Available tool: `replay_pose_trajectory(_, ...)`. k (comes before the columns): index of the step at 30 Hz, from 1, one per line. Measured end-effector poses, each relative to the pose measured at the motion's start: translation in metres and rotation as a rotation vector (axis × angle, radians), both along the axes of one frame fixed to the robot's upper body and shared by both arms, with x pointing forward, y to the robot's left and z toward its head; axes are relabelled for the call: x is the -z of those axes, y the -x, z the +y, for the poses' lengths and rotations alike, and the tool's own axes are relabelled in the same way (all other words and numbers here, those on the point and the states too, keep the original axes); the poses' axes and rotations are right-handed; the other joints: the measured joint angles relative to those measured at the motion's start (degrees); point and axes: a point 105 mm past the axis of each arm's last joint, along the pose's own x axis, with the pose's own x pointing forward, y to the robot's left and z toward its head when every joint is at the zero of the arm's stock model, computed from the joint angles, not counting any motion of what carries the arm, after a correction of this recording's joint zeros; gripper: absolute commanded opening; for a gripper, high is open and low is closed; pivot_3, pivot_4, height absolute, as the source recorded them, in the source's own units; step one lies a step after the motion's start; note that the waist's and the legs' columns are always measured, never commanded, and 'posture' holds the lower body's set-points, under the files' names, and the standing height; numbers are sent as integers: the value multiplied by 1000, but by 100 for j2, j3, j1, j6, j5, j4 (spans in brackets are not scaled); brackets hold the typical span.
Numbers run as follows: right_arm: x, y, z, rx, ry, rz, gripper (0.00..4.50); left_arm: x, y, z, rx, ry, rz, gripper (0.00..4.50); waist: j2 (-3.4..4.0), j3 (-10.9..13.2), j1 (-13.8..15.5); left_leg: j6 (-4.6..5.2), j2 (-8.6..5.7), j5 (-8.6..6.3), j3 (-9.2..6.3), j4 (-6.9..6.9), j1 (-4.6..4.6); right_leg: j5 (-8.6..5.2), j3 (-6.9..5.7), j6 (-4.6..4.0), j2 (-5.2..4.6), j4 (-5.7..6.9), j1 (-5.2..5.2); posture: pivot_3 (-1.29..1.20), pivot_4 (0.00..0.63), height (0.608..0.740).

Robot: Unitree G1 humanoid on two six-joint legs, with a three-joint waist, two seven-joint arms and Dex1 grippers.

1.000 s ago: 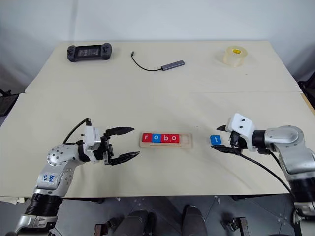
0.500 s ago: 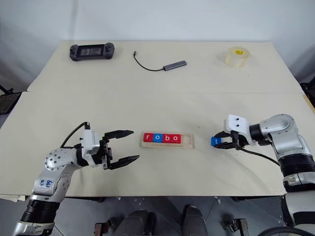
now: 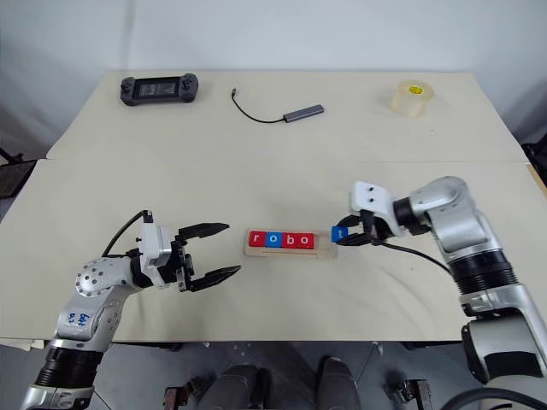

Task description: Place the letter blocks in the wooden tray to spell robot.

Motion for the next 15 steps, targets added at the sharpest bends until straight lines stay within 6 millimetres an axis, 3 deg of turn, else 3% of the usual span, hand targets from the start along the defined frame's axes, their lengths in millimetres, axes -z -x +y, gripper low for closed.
replay_pose_trajectory(8,8,-1,9,17,2,28,1461,-1,-1,0,-12,4,-11,4500,0,0,-27,0,-2,0,0,-2,0,0,-1,0,0,0,-1,0,150,740)
replay_pose_trajectory(15,6,0,13,16,-12,33,3931,-1,-2,1,-20,7,-15,4500,0,0,-28,0,-2,0,1,-2,0,0,-1,0,0,1,-2,0,150,740)
